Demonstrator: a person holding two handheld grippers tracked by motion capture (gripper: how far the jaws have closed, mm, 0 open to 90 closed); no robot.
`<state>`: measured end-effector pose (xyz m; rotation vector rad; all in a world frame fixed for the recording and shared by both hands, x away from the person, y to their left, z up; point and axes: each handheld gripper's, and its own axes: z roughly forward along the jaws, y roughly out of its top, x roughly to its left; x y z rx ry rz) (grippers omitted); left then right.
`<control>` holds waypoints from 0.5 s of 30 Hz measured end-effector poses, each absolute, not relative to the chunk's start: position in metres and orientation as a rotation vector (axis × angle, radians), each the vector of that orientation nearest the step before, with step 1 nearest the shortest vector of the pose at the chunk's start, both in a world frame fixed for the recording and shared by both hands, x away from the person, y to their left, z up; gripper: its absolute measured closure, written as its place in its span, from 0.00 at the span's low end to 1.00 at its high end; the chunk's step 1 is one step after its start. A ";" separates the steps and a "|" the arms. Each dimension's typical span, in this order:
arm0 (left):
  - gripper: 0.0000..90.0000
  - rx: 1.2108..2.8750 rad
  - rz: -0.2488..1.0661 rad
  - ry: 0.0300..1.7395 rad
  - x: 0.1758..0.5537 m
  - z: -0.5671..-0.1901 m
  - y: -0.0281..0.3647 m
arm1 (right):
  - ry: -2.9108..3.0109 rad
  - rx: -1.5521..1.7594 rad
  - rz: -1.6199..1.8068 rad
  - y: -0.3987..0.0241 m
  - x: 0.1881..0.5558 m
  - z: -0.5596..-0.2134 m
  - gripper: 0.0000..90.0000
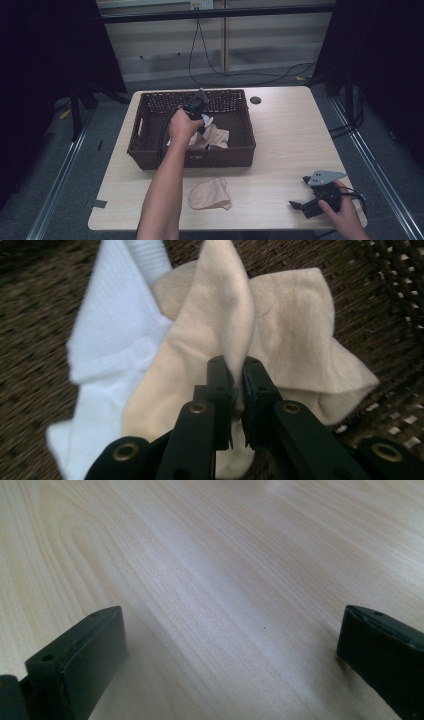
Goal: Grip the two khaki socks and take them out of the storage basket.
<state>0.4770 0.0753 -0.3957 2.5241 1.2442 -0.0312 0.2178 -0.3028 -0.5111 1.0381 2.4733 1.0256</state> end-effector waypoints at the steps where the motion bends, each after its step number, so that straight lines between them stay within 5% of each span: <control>1: 0.94 2.516 -0.035 1.241 0.476 -0.390 0.077 | 2.474 1.037 1.025 -0.303 0.218 -0.511 0.00; 15: 0.94 2.480 -0.189 1.268 0.457 -0.329 0.091 | 2.478 1.039 1.024 -0.303 0.218 -0.511 0.00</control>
